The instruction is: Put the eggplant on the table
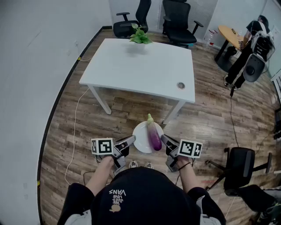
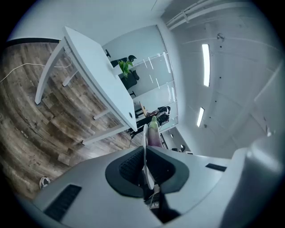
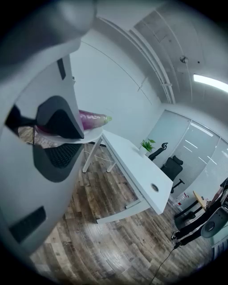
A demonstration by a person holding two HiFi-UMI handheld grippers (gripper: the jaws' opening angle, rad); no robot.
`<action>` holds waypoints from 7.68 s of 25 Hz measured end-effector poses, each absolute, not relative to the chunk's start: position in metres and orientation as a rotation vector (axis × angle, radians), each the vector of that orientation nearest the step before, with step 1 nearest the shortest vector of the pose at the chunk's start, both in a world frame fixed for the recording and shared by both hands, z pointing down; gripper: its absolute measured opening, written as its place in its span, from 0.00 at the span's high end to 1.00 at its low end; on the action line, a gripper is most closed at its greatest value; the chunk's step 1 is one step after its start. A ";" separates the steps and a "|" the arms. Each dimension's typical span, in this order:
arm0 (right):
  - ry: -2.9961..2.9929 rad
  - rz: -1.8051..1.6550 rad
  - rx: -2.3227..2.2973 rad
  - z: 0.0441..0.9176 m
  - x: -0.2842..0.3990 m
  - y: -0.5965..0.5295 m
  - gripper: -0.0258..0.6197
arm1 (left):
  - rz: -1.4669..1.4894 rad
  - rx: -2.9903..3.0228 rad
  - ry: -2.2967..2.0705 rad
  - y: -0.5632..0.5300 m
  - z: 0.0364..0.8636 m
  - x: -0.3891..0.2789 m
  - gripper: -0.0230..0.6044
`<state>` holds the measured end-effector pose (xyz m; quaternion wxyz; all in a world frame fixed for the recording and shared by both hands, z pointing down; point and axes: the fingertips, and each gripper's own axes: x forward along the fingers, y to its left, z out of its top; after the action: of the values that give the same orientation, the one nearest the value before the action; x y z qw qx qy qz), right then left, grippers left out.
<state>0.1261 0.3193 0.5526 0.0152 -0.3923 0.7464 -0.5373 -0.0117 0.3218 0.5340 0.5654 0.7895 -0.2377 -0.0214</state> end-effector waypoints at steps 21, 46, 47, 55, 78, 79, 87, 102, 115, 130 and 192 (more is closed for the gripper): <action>2.301 -1.685 -1.225 0.552 0.119 0.321 0.90 | -0.046 1.841 -0.542 0.325 0.537 -0.019 0.92; 2.249 -1.715 -1.230 0.563 0.074 0.283 0.90 | -0.058 1.814 -0.532 0.285 0.548 -0.065 0.92; 2.255 -1.715 -1.225 0.562 0.075 0.276 0.90 | -0.065 1.812 -0.536 0.279 0.547 -0.064 0.92; 2.307 -1.708 -1.184 0.559 0.093 0.226 0.90 | -0.098 1.818 -0.574 0.234 0.545 -0.047 0.92; 2.399 -1.755 -1.090 0.568 0.123 0.129 0.90 | -0.153 1.781 -0.654 0.149 0.558 -0.015 0.92; 2.398 -1.759 -1.087 0.568 0.122 0.125 0.90 | -0.154 1.780 -0.656 0.145 0.557 -0.016 0.92; 2.394 -1.728 -1.094 0.563 0.090 0.079 0.90 | -0.153 1.798 -0.648 0.100 0.550 -0.048 0.92; 2.295 -1.671 -1.191 0.551 0.041 0.009 0.90 | -0.082 1.853 -0.553 0.015 0.536 -0.098 0.92; 2.217 -1.672 -1.262 0.555 0.041 -0.026 0.90 | -0.049 1.850 -0.478 -0.030 0.541 -0.099 0.92; 2.262 -1.681 -1.228 0.551 0.063 -0.098 0.90 | -0.066 1.855 -0.522 -0.096 0.538 -0.077 0.92; 2.307 -1.775 -1.220 0.598 0.069 -0.249 0.90 | 0.022 1.803 -0.616 -0.245 0.589 -0.069 0.92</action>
<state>0.0692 -0.2493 0.5984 -0.0074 -0.3866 0.7311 -0.5622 -0.0695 -0.2447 0.5892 0.5795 0.7711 -0.2636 0.0095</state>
